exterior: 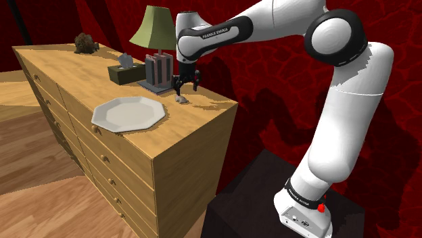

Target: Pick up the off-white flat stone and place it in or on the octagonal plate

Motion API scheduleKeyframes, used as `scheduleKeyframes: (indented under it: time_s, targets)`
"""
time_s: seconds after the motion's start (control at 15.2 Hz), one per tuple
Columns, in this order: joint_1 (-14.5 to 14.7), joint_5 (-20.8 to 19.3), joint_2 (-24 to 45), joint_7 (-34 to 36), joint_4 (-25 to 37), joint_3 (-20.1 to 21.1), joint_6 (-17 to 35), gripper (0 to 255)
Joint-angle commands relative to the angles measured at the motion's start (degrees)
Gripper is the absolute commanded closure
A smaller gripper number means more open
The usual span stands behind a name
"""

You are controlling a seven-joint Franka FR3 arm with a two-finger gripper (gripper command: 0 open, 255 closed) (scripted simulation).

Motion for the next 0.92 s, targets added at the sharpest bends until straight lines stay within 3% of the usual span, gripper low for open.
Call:
scheduleKeyframes:
  time_s: [0.0,0.86]
  targets:
    - [0.53,-0.70,4.43,0.86,4.73,0.10,0.24,0]
    - [0.41,-1.36,7.56,1.35,3.03,-0.26,5.19,0]
